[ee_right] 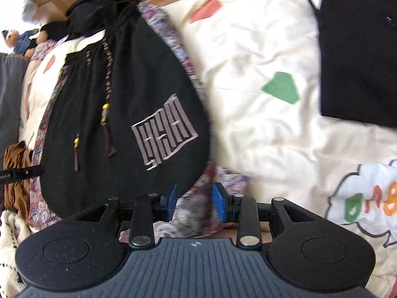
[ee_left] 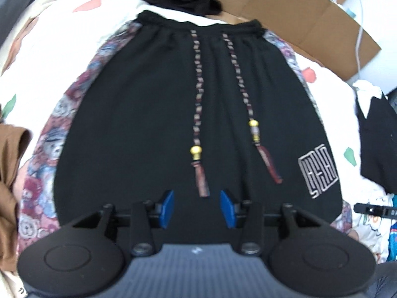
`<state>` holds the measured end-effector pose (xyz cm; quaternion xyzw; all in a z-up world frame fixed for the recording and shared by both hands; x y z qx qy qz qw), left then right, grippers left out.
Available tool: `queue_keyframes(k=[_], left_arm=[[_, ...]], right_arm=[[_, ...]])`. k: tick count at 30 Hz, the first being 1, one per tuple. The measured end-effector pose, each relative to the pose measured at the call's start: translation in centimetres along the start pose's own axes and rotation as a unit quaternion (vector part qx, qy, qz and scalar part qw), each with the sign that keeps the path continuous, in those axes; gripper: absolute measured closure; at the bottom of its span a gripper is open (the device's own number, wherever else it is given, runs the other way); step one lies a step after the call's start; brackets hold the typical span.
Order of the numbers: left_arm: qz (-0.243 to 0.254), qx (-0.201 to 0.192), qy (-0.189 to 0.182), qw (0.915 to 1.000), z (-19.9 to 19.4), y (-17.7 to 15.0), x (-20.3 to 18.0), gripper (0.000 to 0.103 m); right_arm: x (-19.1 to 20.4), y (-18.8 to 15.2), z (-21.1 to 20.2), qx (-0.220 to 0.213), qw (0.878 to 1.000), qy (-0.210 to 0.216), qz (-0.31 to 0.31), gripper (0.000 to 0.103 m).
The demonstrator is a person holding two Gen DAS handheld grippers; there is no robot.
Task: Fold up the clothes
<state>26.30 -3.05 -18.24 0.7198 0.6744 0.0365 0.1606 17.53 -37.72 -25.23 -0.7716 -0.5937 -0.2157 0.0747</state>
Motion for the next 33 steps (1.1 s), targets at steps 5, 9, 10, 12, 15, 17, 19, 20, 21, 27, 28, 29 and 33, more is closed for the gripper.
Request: queue_keyframes(k=[5,9,10,12,15,17,19,20,21,27,28,29,33], left_arm=[[0.014,-0.007,-0.014,0.9998,0.4,0.2,-2.9,0.058],[0.026,-0.005,-0.028,0.9992,0.9,-0.4,-5.2,0.058],[0.031,-0.004,-0.032,0.999,1.1,-0.6,-5.8,0.058],[0.036,-0.002,-0.038,0.9986,1.3,-0.9,-6.7,0.058],[0.044,0.0,-0.046,0.998,1.6,-1.3,-7.9,0.058],[0.047,0.0,-0.05,0.9977,1.6,-1.5,-8.3,0.058],[0.048,-0.002,-0.053,0.9974,1.7,-1.6,-8.6,0.058],[0.048,-0.003,-0.056,0.9973,1.7,-1.6,-8.8,0.058],[0.048,-0.005,-0.059,0.9971,1.8,-1.7,-8.9,0.058],[0.041,-0.004,-0.069,0.9967,2.3,-2.2,-9.4,0.058],[0.041,-0.002,-0.071,0.9966,2.5,-2.5,-9.5,0.058],[0.042,-0.001,-0.072,0.9965,2.5,-2.6,-9.6,0.058],[0.045,0.004,-0.077,0.9961,2.8,-3.4,-10.1,0.058]], right_arm=[[-3.1,0.0,0.2,-0.016,0.998,-0.021,0.062,0.068],[-4.6,-0.3,0.9,-0.019,0.993,-0.007,0.112,0.068],[-4.7,-0.3,1.0,-0.018,0.993,-0.003,0.118,0.068],[-4.8,-0.4,1.7,-0.016,0.99,0.013,0.141,0.068],[-4.6,-0.6,3.0,-0.015,0.985,0.032,0.168,0.068],[-4.4,-0.9,3.9,-0.011,0.982,0.041,0.185,0.068],[-4.0,-1.0,4.3,-0.009,0.98,0.052,0.192,0.079],[-3.6,-1.0,4.4,-0.015,0.98,0.065,0.19,0.084],[-3.5,-1.0,4.1,-0.024,0.98,0.069,0.185,0.097],[-2.3,0.0,-0.4,-0.106,0.974,0.103,0.169,0.102],[-2.1,0.1,-1.3,-0.118,0.973,0.107,0.168,0.102],[-2.1,0.2,-2.1,-0.129,0.971,0.11,0.169,0.102],[-1.9,0.2,-5.0,-0.159,0.965,0.118,0.174,0.102]])
Point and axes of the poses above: each gripper's, at about its wrist camera, not at the fingertips, and z roughly the way its jaws point, x to its left, y to its top, the point moved 10 cm from there along z, roughly the way its jaws point, and after that the axes turned 2 degrees about x, right-handed, at the moved point
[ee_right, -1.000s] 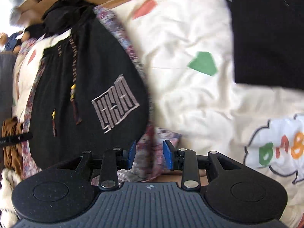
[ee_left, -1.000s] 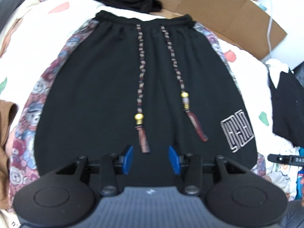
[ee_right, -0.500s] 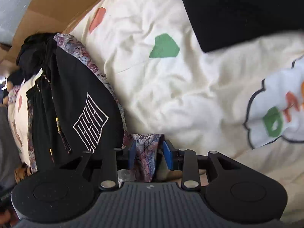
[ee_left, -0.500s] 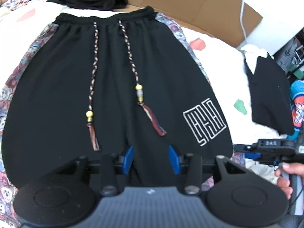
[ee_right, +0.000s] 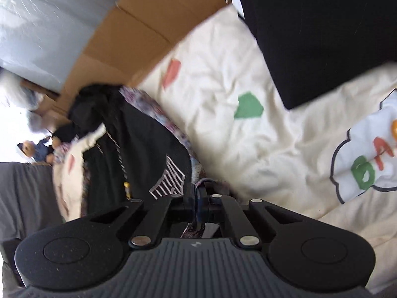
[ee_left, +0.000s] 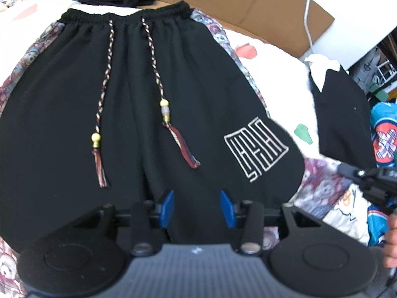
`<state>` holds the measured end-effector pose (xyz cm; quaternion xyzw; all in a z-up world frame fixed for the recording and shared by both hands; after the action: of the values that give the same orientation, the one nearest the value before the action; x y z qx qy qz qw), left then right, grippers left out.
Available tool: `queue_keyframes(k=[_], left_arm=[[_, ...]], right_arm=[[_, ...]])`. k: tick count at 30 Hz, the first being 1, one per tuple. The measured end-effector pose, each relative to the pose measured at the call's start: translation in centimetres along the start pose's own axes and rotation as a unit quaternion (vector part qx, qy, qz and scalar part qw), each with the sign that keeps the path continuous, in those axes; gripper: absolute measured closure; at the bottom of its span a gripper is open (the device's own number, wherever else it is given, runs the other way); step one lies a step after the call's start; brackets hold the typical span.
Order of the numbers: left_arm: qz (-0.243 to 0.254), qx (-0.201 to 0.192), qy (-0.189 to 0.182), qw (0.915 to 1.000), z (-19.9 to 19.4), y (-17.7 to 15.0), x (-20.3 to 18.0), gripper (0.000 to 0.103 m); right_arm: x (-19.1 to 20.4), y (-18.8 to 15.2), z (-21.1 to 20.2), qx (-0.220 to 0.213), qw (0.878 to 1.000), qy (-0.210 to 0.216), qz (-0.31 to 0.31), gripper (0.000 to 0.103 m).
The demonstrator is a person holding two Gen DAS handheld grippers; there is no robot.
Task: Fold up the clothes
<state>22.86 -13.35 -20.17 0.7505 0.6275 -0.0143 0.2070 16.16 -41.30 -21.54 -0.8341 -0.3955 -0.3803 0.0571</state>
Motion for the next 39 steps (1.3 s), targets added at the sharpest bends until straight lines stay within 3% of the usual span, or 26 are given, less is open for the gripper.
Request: queue_keyframes(k=[12,23,26,29,30,31,39], left_arm=[[-0.005,0.05,0.029,0.9983,0.8,-4.2,1.8,0.058],[-0.007,0.084,0.044,0.9955,2.9,-7.1,2.0,0.054],[0.0,0.078,0.045,0.9959,3.1,-6.8,1.6,0.059],[0.013,0.08,0.042,0.9958,3.4,-6.8,1.2,0.076],[0.018,0.082,0.043,0.9955,3.4,-6.8,1.2,0.093],[0.025,0.085,0.045,0.9951,3.4,-6.8,1.4,0.097],[0.017,0.082,0.032,0.996,1.0,-5.9,4.4,0.099]], right_arm=[[0.5,-2.5,-3.7,-0.007,1.0,-0.008,-0.007,0.102],[-1.3,-3.4,-3.0,0.017,0.997,-0.076,-0.014,0.097],[-2.0,-2.7,-3.6,0.011,0.996,-0.083,-0.014,0.097],[-2.9,-1.4,-3.8,0.001,0.995,-0.098,-0.016,0.097],[-3.3,-1.0,-3.7,0.0,0.995,-0.102,-0.016,0.096],[-3.6,-0.6,-3.4,0.001,0.994,-0.107,-0.019,0.096],[-5.7,1.4,-0.1,0.033,0.988,-0.144,-0.052,0.093]])
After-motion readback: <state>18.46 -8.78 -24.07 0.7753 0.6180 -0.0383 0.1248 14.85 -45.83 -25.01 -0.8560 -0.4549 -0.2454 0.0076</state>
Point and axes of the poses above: each gripper's, at about its wrist camera, not at the fingertips, and z roughly the way its jaws point, x to its left, y to its top, the point moved 10 cm from there along z, roughly the way its jaws point, and after that the axes turned 2 degrees about x, right-handed, at the moved point
